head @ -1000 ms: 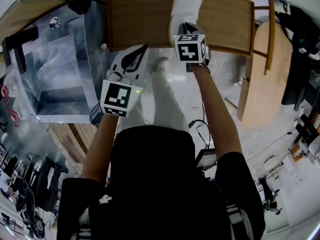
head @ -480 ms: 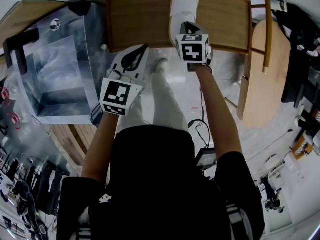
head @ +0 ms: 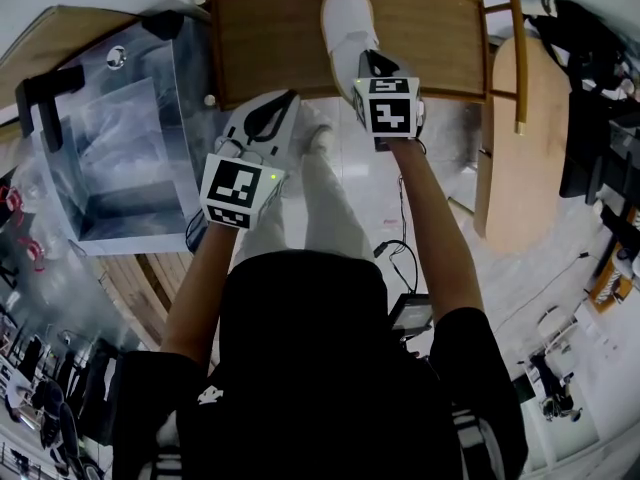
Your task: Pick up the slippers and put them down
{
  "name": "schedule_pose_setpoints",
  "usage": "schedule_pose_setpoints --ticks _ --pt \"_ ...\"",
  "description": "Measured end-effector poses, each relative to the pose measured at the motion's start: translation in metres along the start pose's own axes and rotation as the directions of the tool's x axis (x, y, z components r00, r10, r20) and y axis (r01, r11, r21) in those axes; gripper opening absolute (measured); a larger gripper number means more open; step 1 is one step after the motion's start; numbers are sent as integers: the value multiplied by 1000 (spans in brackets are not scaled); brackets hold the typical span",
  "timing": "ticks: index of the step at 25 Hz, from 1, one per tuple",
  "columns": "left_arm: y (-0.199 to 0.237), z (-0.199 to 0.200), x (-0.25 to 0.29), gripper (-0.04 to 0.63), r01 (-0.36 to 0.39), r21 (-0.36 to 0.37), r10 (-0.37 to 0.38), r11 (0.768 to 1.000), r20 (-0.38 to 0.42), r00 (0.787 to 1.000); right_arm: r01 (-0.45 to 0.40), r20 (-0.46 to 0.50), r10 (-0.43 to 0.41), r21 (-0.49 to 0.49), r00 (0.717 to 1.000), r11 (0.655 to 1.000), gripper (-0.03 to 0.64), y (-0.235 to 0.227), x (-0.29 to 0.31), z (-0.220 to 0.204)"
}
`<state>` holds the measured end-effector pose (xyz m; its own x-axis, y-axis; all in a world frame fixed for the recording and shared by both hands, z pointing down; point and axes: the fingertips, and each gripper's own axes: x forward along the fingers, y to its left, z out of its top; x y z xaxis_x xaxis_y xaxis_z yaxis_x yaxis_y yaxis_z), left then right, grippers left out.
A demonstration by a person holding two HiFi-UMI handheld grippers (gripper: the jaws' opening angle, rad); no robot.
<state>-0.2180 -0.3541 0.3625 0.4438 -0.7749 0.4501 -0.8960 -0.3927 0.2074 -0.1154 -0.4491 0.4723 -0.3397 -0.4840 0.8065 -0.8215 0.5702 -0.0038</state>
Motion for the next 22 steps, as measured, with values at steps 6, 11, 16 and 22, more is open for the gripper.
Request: schedule_pose_setpoints --ticks 6,11,16,22 --pt "-8 10 -10 6 30 20 -30 999 17 999 14 33 -14 0 999 1000 6 8 -28 5" --pt "-22 19 -22 6 64 28 -65 998 26 998 21 62 -20 -8 998 1000 6 16 -57 8" --pt "-39 33 -38 6 108 38 -110 993 53 993 39 106 -38 -1 994 999 6 25 -93 11" --pt "-57 39 -66 6 135 82 -140 988 69 988 56 164 -58 18 985 998 6 45 -144 7"
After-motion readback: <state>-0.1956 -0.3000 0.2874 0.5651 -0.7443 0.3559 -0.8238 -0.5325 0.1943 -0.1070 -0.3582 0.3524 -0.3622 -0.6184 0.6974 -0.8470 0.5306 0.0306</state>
